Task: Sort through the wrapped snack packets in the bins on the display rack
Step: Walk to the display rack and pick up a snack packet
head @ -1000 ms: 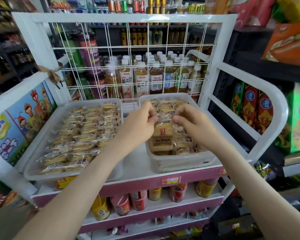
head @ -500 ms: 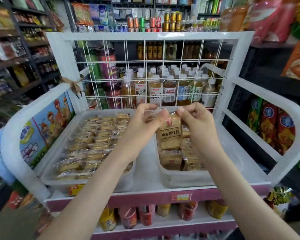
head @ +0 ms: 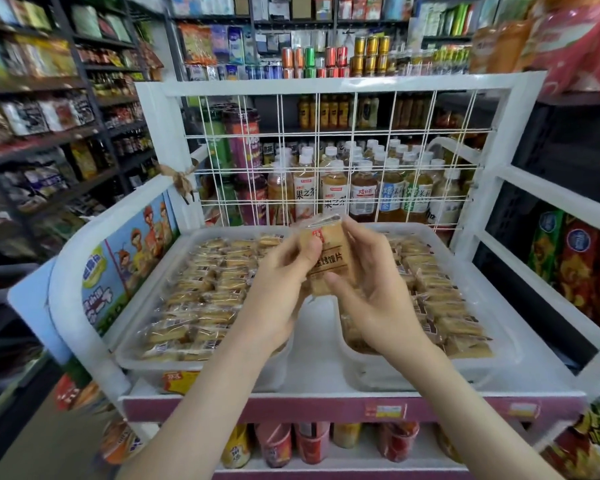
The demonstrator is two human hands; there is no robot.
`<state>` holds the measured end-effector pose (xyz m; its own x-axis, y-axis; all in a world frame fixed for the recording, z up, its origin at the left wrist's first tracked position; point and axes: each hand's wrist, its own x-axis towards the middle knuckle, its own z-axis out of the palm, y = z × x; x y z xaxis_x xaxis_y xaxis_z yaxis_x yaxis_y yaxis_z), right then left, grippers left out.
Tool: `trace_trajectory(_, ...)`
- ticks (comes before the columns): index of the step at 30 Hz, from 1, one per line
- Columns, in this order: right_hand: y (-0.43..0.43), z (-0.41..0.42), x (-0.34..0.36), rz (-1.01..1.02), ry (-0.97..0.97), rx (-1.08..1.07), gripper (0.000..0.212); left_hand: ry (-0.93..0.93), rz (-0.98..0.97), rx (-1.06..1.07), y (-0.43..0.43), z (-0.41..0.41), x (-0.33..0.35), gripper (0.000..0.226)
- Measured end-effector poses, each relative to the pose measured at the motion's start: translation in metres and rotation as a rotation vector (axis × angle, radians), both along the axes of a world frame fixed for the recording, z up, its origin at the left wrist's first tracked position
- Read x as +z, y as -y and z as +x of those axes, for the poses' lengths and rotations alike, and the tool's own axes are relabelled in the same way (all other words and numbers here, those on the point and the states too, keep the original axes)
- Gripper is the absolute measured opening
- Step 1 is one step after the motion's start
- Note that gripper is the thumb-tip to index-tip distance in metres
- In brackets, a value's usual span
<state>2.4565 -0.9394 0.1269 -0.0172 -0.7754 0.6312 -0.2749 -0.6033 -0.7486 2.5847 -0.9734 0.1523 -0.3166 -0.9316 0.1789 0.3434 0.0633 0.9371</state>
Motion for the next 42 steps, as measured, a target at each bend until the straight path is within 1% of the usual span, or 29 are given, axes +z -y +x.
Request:
trace_trajectory(3, 0.000, 0.005, -0.003, -0.043, -0.067, -0.072, 0.067, 0.108, -0.063, 0.080, -0.002, 0.002, -0.002, 0.027)
trace_trajectory(5, 0.002, 0.009, -0.006, -0.078, -0.092, -0.093, 0.064, 0.147, -0.067, 0.108, -0.006, 0.003, -0.002, 0.022)
trace_trajectory(7, 0.003, 0.014, -0.010, -0.136, -0.103, -0.071, 0.058, 0.175, -0.068, 0.093, -0.010, 0.003, -0.002, 0.032)
trace_trajectory(8, 0.003, 0.016, -0.011, -0.159, -0.096, -0.039, 0.060, 0.189, -0.070, 0.093, -0.011, 0.004, -0.003, 0.036)
trace_trajectory(9, 0.002, 0.018, -0.011, -0.163, -0.079, 0.015, 0.063, 0.193, -0.066, 0.103, -0.011, 0.006, -0.003, 0.034)
trace_trajectory(12, 0.001, 0.020, -0.008, -0.043, -0.043, 0.182, 0.069, 0.155, -0.004, 0.096, -0.008, 0.015, -0.006, 0.029)
trace_trajectory(14, 0.002, 0.019, -0.005, 0.086, -0.076, 0.235, 0.076, 0.132, 0.034, 0.055, -0.007, 0.022, -0.007, 0.031)
trace_trajectory(16, 0.005, 0.018, -0.003, 0.189, -0.089, 0.291, 0.074, 0.108, 0.064, 0.011, -0.007, 0.029, -0.009, 0.030)
trace_trajectory(17, 0.005, 0.019, -0.001, 0.239, -0.060, 0.345, 0.071, 0.079, 0.084, -0.014, -0.006, 0.033, -0.009, 0.027)
trace_trajectory(19, 0.004, 0.022, 0.004, 0.344, 0.077, 0.462, 0.063, -0.002, 0.140, -0.058, -0.005, 0.044, -0.010, 0.024)
trace_trajectory(20, 0.005, 0.024, 0.005, 0.377, 0.147, 0.479, 0.059, -0.037, 0.163, -0.077, -0.004, 0.050, -0.010, 0.023)
trace_trajectory(21, 0.006, 0.027, 0.006, 0.395, 0.185, 0.450, 0.054, -0.057, 0.179, -0.099, -0.004, 0.057, -0.010, 0.023)
trace_trajectory(23, 0.009, 0.034, 0.007, 0.432, 0.178, 0.345, 0.049, -0.061, 0.164, -0.115, -0.006, 0.071, -0.010, 0.020)
trace_trajectory(24, 0.009, 0.038, 0.007, 0.469, 0.162, 0.309, 0.050, -0.043, 0.145, -0.096, -0.009, 0.078, -0.009, 0.019)
trace_trajectory(26, 0.008, 0.049, 0.008, 0.555, 0.132, 0.304, 0.052, 0.050, 0.106, -0.008, -0.017, 0.093, -0.007, 0.028)
trace_trajectory(28, 0.003, 0.062, 0.009, 0.593, 0.081, 0.358, 0.058, 0.157, 0.075, 0.072, -0.025, 0.111, -0.006, 0.040)
trace_trajectory(30, -0.002, 0.080, 0.009, 0.588, 0.018, 0.409, 0.066, 0.199, 0.072, 0.096, -0.037, 0.128, -0.003, 0.043)
trace_trajectory(33, -0.007, 0.114, 0.004, 0.535, -0.073, 0.412, 0.054, 0.206, 0.113, 0.126, -0.055, 0.157, -0.003, 0.038)
trace_trajectory(35, -0.013, 0.139, -0.002, 0.510, -0.069, 0.442, 0.048, 0.263, 0.107, 0.143, -0.068, 0.189, -0.005, 0.037)
trace_trajectory(36, -0.018, 0.152, -0.005, 0.500, -0.066, 0.469, 0.048, 0.350, 0.074, 0.131, -0.074, 0.211, -0.006, 0.048)
trace_trajectory(38, -0.024, 0.178, -0.016, 0.501, -0.090, 0.528, 0.050, 0.552, 0.015, 0.107, -0.091, 0.261, -0.008, 0.080)
trace_trajectory(39, -0.027, 0.194, -0.024, 0.516, -0.122, 0.555, 0.052, 0.619, 0.026, 0.098, -0.099, 0.287, -0.011, 0.087)
trace_trajectory(40, -0.030, 0.211, -0.032, 0.538, -0.166, 0.581, 0.054, 0.658, 0.070, 0.116, -0.106, 0.314, -0.018, 0.090)
trace_trajectory(42, -0.032, 0.252, -0.056, 0.585, -0.255, 0.626, 0.060, 0.717, 0.207, 0.220, -0.113, 0.368, -0.043, 0.094)
